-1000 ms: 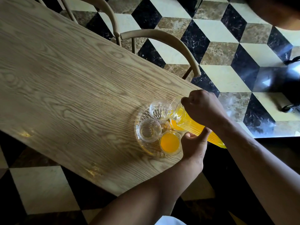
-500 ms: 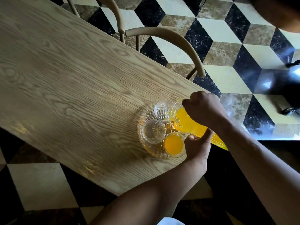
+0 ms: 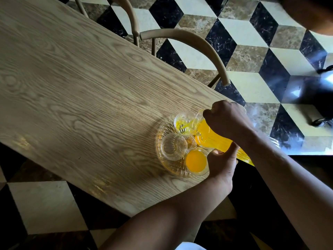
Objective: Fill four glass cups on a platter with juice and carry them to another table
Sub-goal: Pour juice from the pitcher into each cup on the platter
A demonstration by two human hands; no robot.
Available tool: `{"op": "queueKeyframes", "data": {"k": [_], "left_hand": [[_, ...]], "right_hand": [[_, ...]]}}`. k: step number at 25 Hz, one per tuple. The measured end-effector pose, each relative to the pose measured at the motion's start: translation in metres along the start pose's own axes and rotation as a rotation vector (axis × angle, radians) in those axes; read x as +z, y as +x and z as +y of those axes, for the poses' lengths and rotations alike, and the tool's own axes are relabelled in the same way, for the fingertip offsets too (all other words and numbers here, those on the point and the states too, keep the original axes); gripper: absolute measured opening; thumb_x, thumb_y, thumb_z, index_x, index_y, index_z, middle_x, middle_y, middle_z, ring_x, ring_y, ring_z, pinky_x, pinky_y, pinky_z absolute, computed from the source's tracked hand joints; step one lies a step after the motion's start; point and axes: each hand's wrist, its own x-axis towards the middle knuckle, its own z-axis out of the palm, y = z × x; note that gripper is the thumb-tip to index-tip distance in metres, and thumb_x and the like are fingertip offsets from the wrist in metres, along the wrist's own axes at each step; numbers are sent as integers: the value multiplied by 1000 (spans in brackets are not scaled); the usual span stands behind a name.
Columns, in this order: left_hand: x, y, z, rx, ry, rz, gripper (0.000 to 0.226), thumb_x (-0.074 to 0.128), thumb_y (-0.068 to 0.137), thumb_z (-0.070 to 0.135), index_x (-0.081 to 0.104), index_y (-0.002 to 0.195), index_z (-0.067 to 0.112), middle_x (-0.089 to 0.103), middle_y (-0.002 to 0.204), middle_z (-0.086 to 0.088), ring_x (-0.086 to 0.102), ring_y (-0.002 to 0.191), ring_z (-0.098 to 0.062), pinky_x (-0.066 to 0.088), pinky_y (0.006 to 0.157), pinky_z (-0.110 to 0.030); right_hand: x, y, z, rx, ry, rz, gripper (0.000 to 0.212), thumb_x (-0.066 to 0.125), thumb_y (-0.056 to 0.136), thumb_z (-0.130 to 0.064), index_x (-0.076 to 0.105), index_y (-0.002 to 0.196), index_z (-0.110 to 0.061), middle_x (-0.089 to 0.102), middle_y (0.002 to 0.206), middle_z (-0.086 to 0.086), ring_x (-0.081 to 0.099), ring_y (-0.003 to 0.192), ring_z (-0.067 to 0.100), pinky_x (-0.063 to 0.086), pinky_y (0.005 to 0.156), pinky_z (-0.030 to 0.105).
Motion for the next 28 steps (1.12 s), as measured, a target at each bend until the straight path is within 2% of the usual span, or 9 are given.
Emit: {"op": "queueKeyframes", "data": {"k": [3,7,9,11,14,16,19,28], "left_hand": [[0,-3,3,-15,-14,-16,67,86,39,58,41,67,16,50,51,1,47,64,-17,54,73,-40],[0,-6,5,-24,-32,-22,64,84,42,56,43,68,15,52,62,-9,52,68,-19,54,73,-40],[0,-5,3,-33,-33,-31,67,87,41,57,42,69,15,53,67,-12,53,68,-20,55,74,-41],[1,-6,3,-30,-31,-40,81,95,31,64,43,71,15,55,75,-14,56,72,-21,59,75,-42],[2,-7,2,-21,-46,-48,96,88,16,79,45,73,15,56,79,-13,58,75,-22,62,81,-47],[2,-8,1,-20,-57,-70,98,88,15,79,45,76,15,56,81,-13,59,78,-22,61,81,-47],[2,-11,3,-20,-65,-87,98,89,16,78,45,77,15,58,82,-15,64,80,-25,60,89,-54],[3,-14,5,-31,-76,-99,104,89,16,78,49,86,12,61,84,-15,63,81,-25,58,93,-56]], "right_hand": [[-2,-1,-1,18,14,-4,34,50,92,-29,60,76,-2,51,63,12,42,54,23,33,50,26],[-4,-2,-3,34,18,-15,34,50,92,-29,59,75,-1,52,64,12,44,56,26,34,50,27],[-5,-2,-3,38,13,-15,33,50,91,-29,58,75,-1,53,66,14,46,58,28,34,50,27],[-6,-3,-3,40,8,-15,33,50,92,-29,59,76,-2,54,67,14,46,58,28,33,50,26],[-6,-3,-4,43,-4,-17,33,50,92,-30,60,76,-3,52,65,11,45,55,24,32,48,25],[-5,-2,-4,51,-14,-14,33,50,92,-31,59,76,-3,51,64,10,45,55,24,32,48,26],[-5,-3,-5,57,-24,-10,33,49,91,-31,60,75,-4,52,63,10,46,54,24,32,48,26],[-5,-3,-7,44,-50,-3,35,49,92,-31,61,77,-1,49,62,10,43,53,25,31,47,26]]}}
